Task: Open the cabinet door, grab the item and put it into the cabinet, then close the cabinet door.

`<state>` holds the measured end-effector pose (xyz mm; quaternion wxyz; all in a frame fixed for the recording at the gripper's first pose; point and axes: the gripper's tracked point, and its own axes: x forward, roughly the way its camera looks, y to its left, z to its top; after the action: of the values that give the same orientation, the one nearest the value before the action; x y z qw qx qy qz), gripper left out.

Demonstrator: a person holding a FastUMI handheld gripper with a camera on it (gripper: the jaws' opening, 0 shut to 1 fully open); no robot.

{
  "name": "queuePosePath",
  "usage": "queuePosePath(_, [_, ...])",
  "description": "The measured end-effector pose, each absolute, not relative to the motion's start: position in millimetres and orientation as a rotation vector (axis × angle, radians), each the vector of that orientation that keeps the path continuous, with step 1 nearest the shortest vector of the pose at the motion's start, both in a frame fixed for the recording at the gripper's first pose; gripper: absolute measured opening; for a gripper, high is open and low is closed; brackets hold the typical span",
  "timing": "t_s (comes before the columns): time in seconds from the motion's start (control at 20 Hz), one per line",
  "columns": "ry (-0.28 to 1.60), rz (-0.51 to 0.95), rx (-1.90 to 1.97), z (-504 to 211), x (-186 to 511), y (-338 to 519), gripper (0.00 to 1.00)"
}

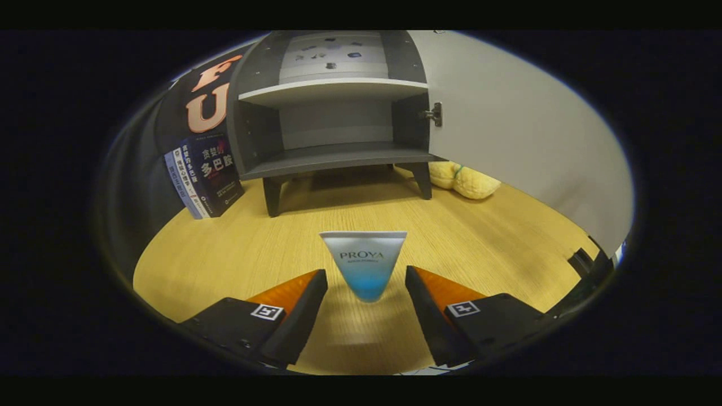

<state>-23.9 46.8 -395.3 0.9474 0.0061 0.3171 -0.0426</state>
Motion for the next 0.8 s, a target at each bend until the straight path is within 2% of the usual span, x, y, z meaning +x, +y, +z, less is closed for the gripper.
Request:
queuePosePath(0.1, [0.663, -0.075, 0.03, -398, -20, 47, 0.79])
queuePosePath(0.15, [0.676, -0.068, 0.04, -400, -22, 47, 0.62])
queuePosePath(0.25, [0.685, -0.056, 0.049, -400, -21, 47, 0.56])
queuePosePath(0.5, [0.672, -0.042, 0.075, -382, -24, 42, 0.53])
queuePosePath(0.8, [0.534, 0.005, 0.065, -297, -13, 44, 0.52])
